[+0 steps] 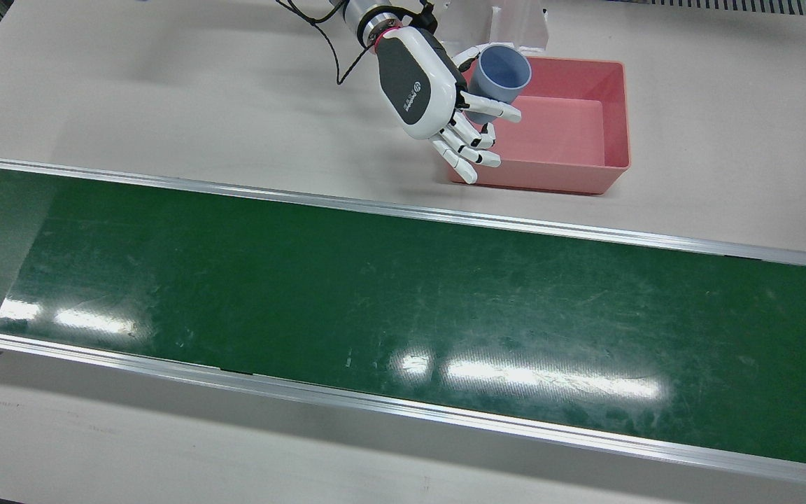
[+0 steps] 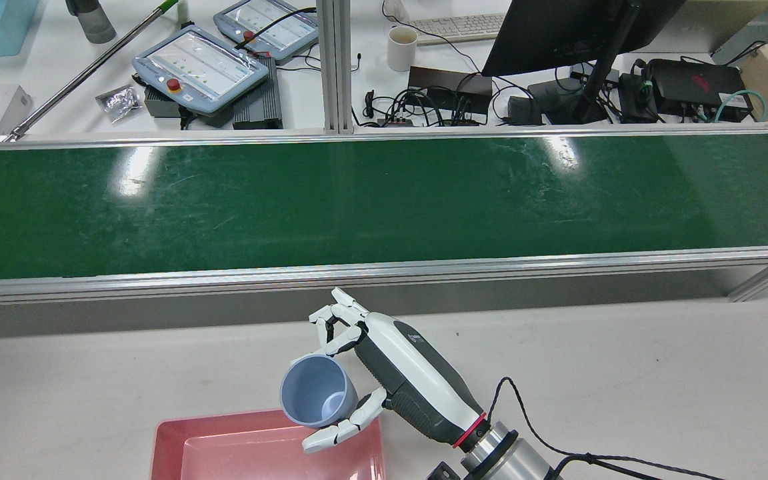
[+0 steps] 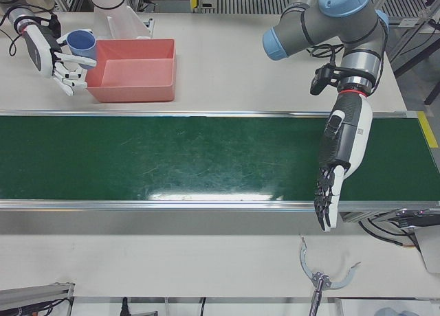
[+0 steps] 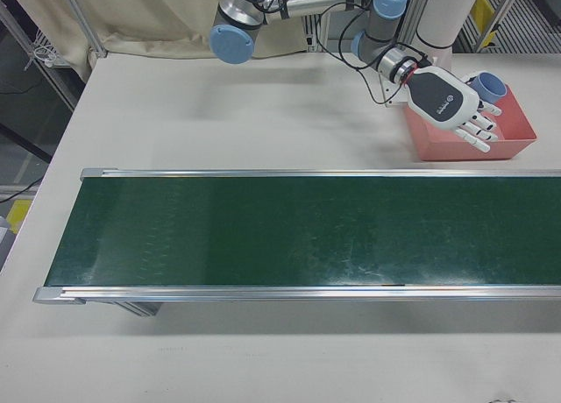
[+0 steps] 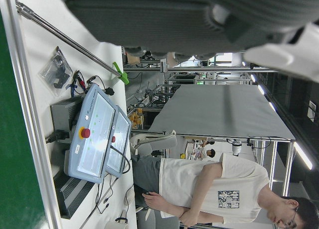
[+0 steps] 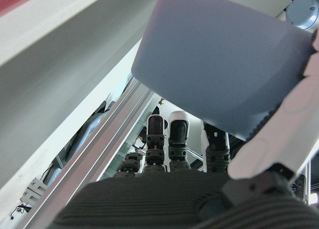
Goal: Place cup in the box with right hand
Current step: 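Lower the cup into the pink box and open the right hand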
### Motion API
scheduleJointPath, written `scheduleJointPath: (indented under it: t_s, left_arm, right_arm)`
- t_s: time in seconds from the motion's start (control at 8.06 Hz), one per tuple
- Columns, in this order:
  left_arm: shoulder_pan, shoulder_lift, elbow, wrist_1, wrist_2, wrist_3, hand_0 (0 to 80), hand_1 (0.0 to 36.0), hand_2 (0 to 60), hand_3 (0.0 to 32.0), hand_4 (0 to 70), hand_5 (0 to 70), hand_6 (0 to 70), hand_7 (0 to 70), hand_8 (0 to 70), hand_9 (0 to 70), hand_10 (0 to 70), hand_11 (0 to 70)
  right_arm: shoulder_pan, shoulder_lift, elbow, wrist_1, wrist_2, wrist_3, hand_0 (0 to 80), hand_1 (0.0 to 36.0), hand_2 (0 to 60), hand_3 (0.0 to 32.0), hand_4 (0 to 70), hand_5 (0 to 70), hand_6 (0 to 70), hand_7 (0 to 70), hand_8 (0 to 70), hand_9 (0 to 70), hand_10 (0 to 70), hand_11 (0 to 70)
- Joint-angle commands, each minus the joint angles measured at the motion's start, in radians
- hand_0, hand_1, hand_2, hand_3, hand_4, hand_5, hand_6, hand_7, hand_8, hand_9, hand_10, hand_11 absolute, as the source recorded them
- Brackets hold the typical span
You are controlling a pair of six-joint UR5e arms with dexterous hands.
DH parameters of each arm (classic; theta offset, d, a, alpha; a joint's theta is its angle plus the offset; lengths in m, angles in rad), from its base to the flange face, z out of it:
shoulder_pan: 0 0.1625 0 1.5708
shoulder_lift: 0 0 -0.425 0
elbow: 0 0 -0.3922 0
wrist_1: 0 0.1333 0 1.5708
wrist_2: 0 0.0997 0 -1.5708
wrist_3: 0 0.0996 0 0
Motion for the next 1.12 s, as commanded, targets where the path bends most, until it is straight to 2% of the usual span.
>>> scheduleJointPath:
  t_s: [0.0,0.12,0.25,0.37,0.62,0.99]
  left_arm:
    - [-0.001,0.000,0.000,0.000,0.000,0.000,0.0,0.0,0.0,0.0,0.0,0.0,0.0,0.0,0.0,0.0,0.0,0.0]
    - [-0.001,0.000,0.000,0.000,0.000,0.000,0.0,0.0,0.0,0.0,0.0,0.0,0.0,0.0,0.0,0.0,0.0,0.0]
    - [-0.001,0.000,0.000,0.000,0.000,0.000,0.0,0.0,0.0,0.0,0.0,0.0,0.0,0.0,0.0,0.0,0.0,0.0]
    - [-0.001,0.000,0.000,0.000,0.000,0.000,0.0,0.0,0.0,0.0,0.0,0.0,0.0,0.0,0.0,0.0,0.0,0.0]
    - [0.000,0.000,0.000,0.000,0.000,0.000,0.0,0.0,0.0,0.0,0.0,0.0,0.0,0.0,0.0,0.0,0.0,0.0]
    - [-0.001,0.000,0.000,0.000,0.000,0.000,0.0,0.0,0.0,0.0,0.0,0.0,0.0,0.0,0.0,0.0,0.0,0.0]
  right_arm:
    - [-0.014,0.030,-0.034,0.004,0.003,0.000,0.0,0.0,16.6,0.0,59.3,0.0,8.1,43.3,5.2,14.7,0.5,0.0]
    - [-0.016,0.033,-0.036,0.004,0.003,0.000,0.0,0.0,22.9,0.0,59.1,0.0,8.2,44.7,5.0,15.1,0.0,0.0]
    - [-0.017,0.033,-0.034,0.004,0.003,0.000,0.0,0.0,25.1,0.0,60.9,0.0,8.7,47.9,5.3,16.2,0.0,0.0]
    - [-0.017,0.033,-0.034,0.004,0.003,0.000,0.0,0.0,28.7,0.0,66.3,0.0,9.9,54.8,5.6,18.0,0.0,0.0]
    - [-0.016,0.033,-0.033,0.004,0.003,0.000,0.0,0.0,34.4,0.0,70.0,0.0,11.7,65.0,6.3,20.7,0.0,0.0]
    - [-0.016,0.027,-0.036,0.004,0.005,0.042,0.0,0.0,38.6,0.0,70.0,0.0,12.0,67.1,6.4,21.3,0.0,0.0]
